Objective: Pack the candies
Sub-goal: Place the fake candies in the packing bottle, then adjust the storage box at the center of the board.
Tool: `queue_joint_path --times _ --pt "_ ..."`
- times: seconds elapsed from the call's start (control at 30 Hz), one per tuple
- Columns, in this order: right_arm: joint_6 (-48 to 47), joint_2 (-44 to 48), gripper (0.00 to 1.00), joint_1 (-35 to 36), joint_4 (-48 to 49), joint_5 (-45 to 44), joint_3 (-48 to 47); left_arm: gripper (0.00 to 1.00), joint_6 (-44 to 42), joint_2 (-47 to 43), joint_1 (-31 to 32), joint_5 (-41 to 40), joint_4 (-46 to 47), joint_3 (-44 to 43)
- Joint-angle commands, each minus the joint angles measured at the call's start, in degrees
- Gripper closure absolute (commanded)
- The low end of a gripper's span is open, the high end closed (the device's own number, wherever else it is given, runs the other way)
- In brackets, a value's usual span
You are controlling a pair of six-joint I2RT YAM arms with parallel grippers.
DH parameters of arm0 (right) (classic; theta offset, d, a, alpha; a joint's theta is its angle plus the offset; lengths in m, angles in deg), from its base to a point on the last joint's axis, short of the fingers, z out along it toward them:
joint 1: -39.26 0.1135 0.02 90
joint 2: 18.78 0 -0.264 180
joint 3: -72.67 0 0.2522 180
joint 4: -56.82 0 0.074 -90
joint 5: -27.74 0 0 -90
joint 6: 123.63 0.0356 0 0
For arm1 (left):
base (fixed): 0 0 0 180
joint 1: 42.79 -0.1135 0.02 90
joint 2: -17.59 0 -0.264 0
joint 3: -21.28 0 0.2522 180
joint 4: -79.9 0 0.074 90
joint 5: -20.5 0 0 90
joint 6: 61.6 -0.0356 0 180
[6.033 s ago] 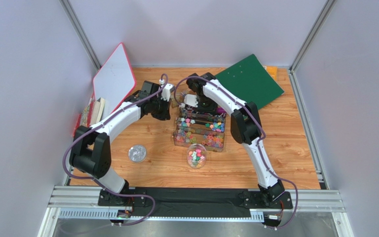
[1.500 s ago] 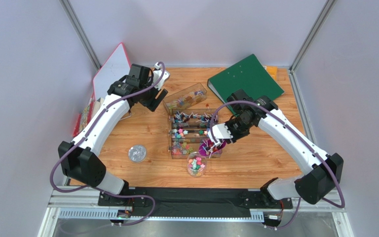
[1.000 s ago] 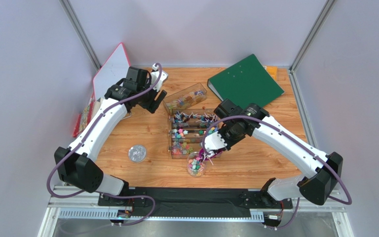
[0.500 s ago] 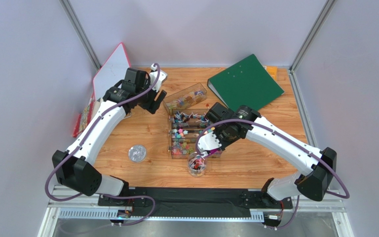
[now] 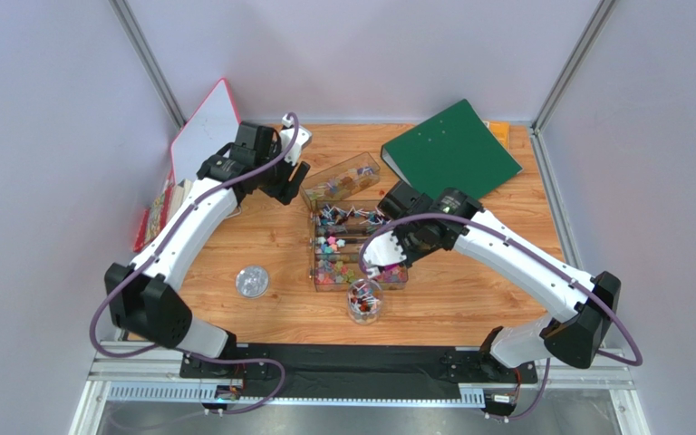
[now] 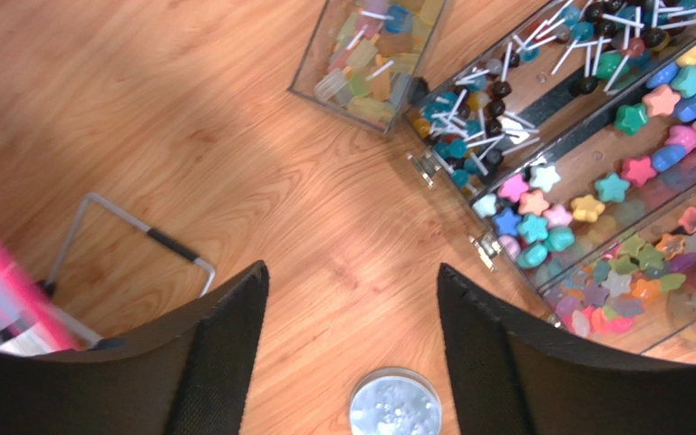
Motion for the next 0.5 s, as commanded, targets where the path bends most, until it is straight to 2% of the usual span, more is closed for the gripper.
queue_joint_path --times 0.0,0.03,0.07,0.1,0.3,0.47 --pt "7.1 0.9 1.00 -8.3 0.0 5.0 -7.2 0.39 2.8 11.9 -0.3 5.5 3.1 -9.1" --pt "10.0 0.9 1.00 -9.9 1.5 7.8 -8.6 0.49 3.7 14.3 -0.3 6.8 3.5 -11.3" --pt "11.4 0.8 1.00 -11.5 2.9 8.4 -9.1 0.64 4.3 16.7 -0.2 7.4 3.5 -13.5" --pt "12.8 0.7 1.00 -14.8 5.6 10.1 -9.6 1.00 4.8 21.4 -0.2 8.1 3.4 -17.9" --pt "22.3 -3.0 1.00 -26.4 13.4 13.8 -9.9 1.00 5.7 37.3 1.5 8.8 1.6 -33.1" --pt "28.3 -7.0 1.00 -31.5 15.1 15.3 -11.4 1.00 4.9 45.8 4.0 7.9 1.7 -40.9"
